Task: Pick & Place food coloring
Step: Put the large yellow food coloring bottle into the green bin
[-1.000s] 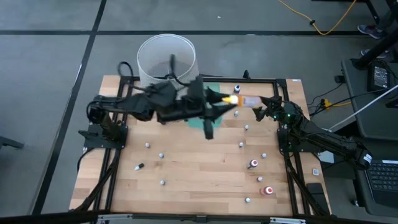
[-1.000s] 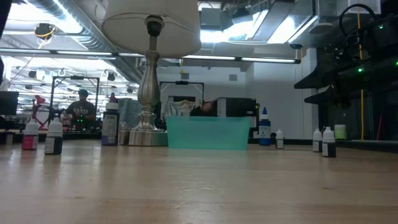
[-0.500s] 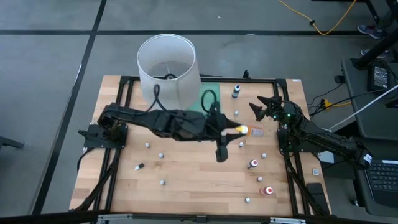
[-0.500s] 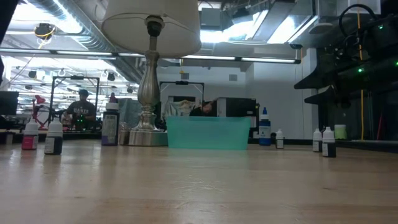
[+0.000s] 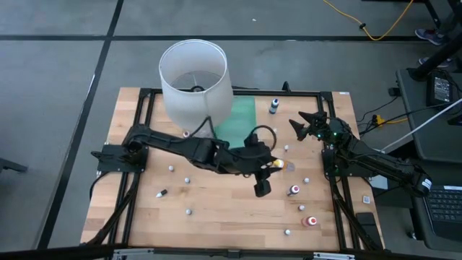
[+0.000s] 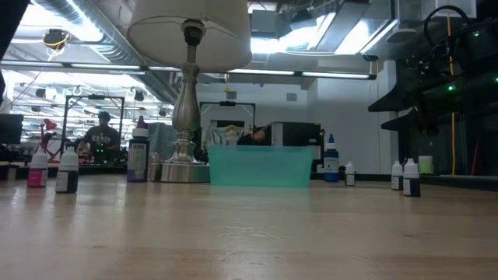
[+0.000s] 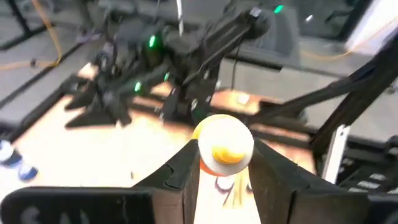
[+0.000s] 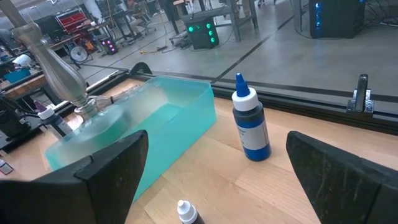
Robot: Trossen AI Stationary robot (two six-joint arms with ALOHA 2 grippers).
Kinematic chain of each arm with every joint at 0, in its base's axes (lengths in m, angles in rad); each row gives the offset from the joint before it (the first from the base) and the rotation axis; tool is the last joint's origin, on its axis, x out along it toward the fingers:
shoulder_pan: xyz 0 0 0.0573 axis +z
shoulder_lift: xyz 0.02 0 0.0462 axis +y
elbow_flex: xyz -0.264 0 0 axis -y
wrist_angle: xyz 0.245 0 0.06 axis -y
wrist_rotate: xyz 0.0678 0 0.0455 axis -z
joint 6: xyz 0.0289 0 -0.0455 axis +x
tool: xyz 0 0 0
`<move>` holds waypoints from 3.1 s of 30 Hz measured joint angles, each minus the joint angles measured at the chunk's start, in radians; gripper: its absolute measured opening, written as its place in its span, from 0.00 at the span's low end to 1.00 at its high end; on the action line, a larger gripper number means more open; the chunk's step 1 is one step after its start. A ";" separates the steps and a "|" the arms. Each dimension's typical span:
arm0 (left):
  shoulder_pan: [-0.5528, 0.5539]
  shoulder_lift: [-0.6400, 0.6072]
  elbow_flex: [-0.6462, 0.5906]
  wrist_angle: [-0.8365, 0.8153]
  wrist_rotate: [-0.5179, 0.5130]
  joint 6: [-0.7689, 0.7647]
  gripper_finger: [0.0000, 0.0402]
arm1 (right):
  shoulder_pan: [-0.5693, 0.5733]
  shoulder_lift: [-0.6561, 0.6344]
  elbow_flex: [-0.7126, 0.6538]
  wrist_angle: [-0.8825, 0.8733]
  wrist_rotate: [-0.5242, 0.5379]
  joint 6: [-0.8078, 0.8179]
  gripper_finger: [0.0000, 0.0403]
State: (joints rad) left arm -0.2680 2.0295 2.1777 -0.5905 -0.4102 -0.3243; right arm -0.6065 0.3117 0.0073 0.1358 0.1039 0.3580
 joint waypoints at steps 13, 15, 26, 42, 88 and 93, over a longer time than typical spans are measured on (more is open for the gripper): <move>-0.001 0.069 0.001 -0.152 -0.063 -0.193 0.27 | 0.000 0.000 0.000 -0.009 0.000 0.000 0.95; -0.001 0.077 0.000 -0.183 -0.062 -0.198 0.27 | 0.000 0.000 0.000 -0.009 0.000 0.000 0.95; -0.006 0.152 0.000 -0.205 -0.040 -0.245 0.27 | 0.000 0.000 0.000 -0.010 0.000 0.000 0.95; 0.009 0.199 0.000 -0.282 -0.032 -0.233 0.27 | 0.000 0.000 0.000 -0.010 0.000 0.000 0.95; 0.022 0.194 0.000 -0.218 0.178 -0.372 0.27 | 0.279 0.001 0.300 -0.087 -0.657 0.335 0.95; 0.022 0.194 0.000 -0.218 0.217 -0.372 0.27 | 0.359 0.017 0.440 -0.377 -0.562 0.160 0.95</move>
State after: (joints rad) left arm -0.2461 2.2230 2.1773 -0.8089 -0.1935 -0.6968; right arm -0.2474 0.3288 0.4468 -0.2414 -0.4585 0.5177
